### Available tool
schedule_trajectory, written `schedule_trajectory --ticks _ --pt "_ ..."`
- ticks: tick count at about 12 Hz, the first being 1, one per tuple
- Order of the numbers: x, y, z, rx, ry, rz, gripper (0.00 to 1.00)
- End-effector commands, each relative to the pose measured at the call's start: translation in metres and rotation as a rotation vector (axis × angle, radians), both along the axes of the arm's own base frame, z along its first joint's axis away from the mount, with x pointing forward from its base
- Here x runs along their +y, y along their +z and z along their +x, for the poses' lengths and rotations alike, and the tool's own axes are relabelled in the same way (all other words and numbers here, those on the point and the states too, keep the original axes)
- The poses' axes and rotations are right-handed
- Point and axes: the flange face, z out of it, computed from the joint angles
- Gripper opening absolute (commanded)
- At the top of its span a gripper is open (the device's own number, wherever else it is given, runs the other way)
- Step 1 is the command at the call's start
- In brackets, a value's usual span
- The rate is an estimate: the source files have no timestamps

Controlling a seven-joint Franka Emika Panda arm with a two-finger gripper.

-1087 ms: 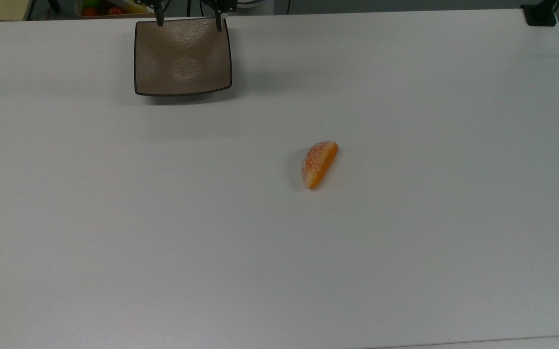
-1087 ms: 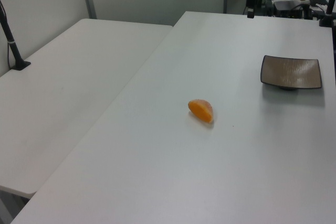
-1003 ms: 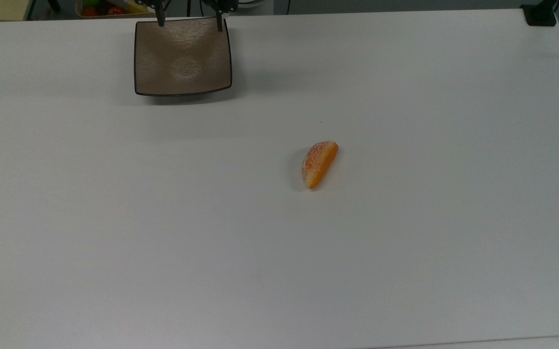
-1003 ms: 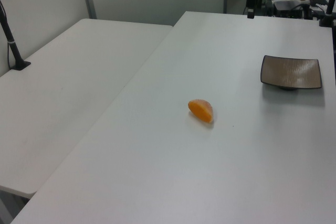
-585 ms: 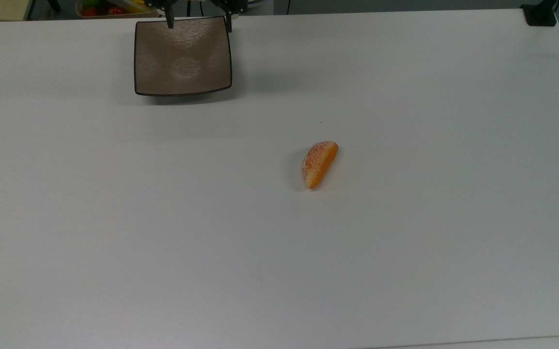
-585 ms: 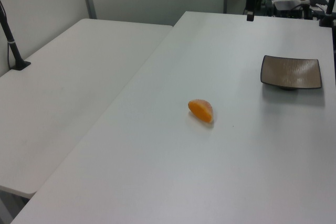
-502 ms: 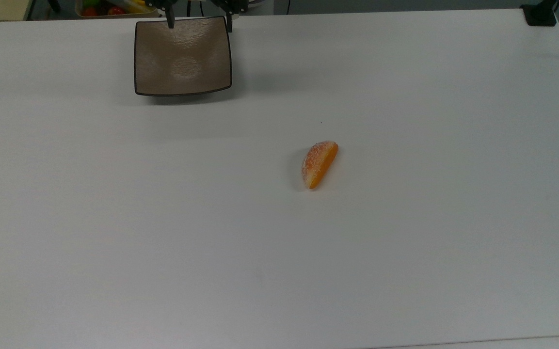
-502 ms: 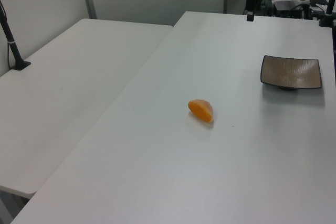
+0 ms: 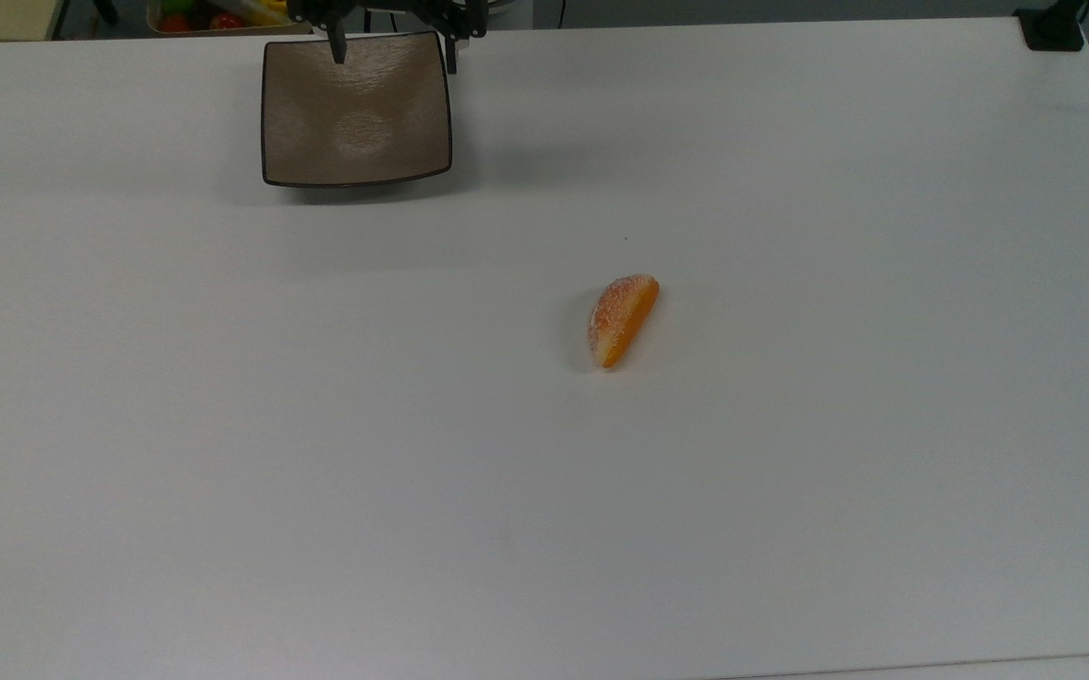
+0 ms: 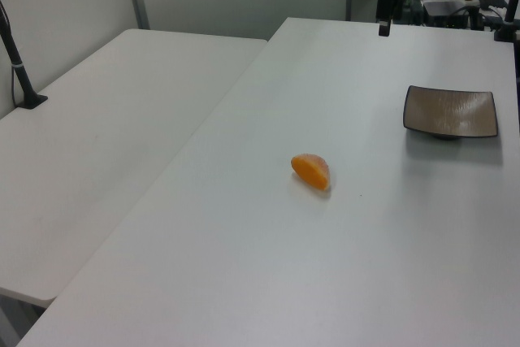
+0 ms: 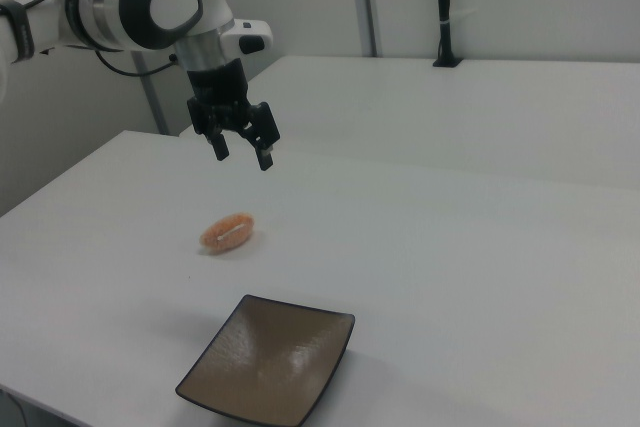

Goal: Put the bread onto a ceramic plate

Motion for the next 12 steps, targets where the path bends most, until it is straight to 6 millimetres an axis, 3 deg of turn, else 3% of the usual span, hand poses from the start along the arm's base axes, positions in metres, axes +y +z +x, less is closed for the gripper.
schedule_trajectory --ticks 1,3,7,12 --pt "0.025 -0.011 0.024 -0.045 -0.119 0.062 1.00" --pt "0.045 -0.028 0.045 -0.116 -0.239 0.090 1.00" --pt "0.093 -0.088 0.075 -0.145 -0.337 0.116 1.00" --pt "0.157 -0.159 0.077 -0.069 -0.308 0.103 1.00"
